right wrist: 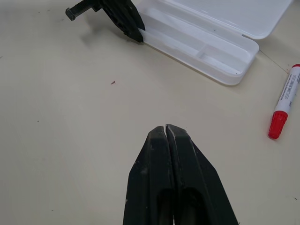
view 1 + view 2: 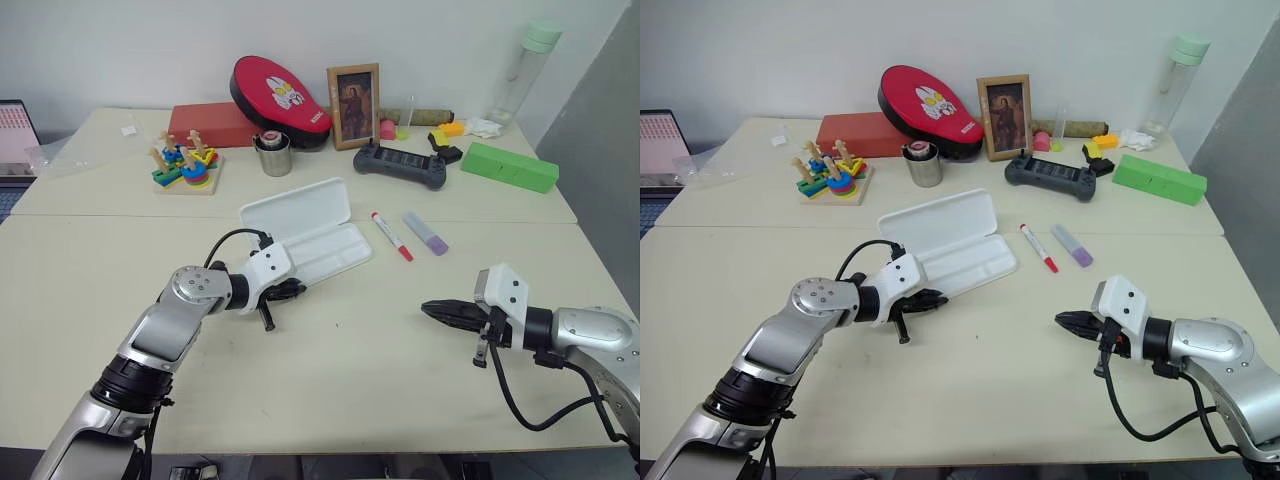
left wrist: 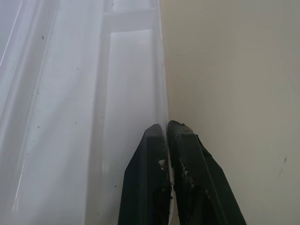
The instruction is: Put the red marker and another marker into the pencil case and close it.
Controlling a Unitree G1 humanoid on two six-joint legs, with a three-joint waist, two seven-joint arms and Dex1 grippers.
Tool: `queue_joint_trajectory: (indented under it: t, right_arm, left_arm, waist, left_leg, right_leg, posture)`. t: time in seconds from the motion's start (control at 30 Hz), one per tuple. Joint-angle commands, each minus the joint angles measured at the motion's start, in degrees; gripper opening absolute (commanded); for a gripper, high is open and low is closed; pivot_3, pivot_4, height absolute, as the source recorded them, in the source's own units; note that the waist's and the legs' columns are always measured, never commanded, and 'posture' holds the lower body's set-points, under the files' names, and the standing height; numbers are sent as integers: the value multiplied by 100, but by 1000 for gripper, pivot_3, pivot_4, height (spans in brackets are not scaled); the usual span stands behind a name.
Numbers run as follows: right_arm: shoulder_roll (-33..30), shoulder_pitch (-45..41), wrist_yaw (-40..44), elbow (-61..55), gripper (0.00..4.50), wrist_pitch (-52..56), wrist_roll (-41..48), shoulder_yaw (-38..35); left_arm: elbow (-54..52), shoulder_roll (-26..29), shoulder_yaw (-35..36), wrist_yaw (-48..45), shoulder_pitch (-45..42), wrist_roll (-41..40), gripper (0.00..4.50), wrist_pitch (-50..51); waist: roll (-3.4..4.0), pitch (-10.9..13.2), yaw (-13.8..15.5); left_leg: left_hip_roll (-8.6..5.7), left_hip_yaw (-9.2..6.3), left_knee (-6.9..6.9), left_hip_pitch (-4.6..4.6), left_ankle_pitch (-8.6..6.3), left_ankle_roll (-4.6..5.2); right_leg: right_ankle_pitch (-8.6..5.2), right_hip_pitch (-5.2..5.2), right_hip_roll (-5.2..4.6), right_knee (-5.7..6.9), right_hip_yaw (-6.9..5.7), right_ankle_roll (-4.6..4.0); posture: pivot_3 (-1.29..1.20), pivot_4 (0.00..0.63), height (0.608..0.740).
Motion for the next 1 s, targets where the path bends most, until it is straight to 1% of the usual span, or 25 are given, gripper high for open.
queue_joint_trajectory:
  t: [0.03, 0.2, 0.4, 0.53, 0.63, 0.77, 0.9, 1.0]
  right_arm:
    - [10, -133, -38, -131, 0, -47, 42, -105]
    - [1, -246, -50, -147, 0, 17, 75, -74]
    - [-9, -271, -34, -124, 0, 28, 76, -86]
    - [-51, -275, 8, -84, 0, 55, 79, -107]
    - [-53, -272, 35, -53, 0, 32, 67, -111]
    - [-56, -277, 53, -40, 0, 23, 58, -99]
    - [-92, -273, 118, -24, 0, 30, 71, -91]
    - [-77, -279, 137, 2, 0, 0, 39, -79]
  left_arm:
    - [-539, 137, 198, -96, 128, -89, 40, -137]
    - [-1568, 419, 446, -425, 532, -569, 40, 146]
    - [-2292, 704, 735, -609, 1048, -1051, 40, 440]
    - [-2547, 997, 921, -827, 1515, -1232, 40, 309]
    - [-2662, 1096, 1021, -1006, 1771, -1407, 40, 174]
    - [-2605, 1032, 1041, -861, 1812, -1362, 40, 44]
    - [-2604, 1122, 1025, -1103, 1916, -1464, 40, -187]
    - [-2441, 1199, 777, -1258, 1911, -1134, 40, -645]
  waist:
    - [0, 0, -1]
    - [-1, 1, -4]
    - [-1, 1, -4]
    - [0, 1, -3]
    - [2, 2, -7]
    - [2, 3, 14]
    - [2, 3, 7]
    - [2, 3, 4]
  left_leg:
    - [0, 0, 0, 0, 0, 0]
    - [1, 0, -1, -2, 0, 0]
    - [1, 1, -1, -1, 0, 0]
    - [2, 1, 0, -1, 0, 0]
    - [2, 4, -1, -1, -1, 0]
    - [2, 2, -1, -1, -1, 0]
    - [2, 3, 2, -1, 0, 0]
    - [3, 3, 1, -1, 0, 0]
  right_leg:
    - [0, 0, 0, 0, 0, 0]
    - [0, -2, 0, 0, 1, -1]
    - [-1, -2, 0, 0, 1, -1]
    - [-3, -3, -1, 1, 1, -5]
    - [-5, -3, -1, -2, 3, -9]
    - [-10, -3, -1, -1, 0, -17]
    - [-12, -2, -1, -2, 3, -22]
    - [-11, -3, -1, -2, 2, -19]
  posture:
    - [0, 150, 740]
    - [0, 150, 740]
    - [0, 150, 740]
    - [0, 150, 740]
    - [0, 150, 740]
    - [0, 150, 740]
    - [0, 150, 740]
    - [0, 150, 740]
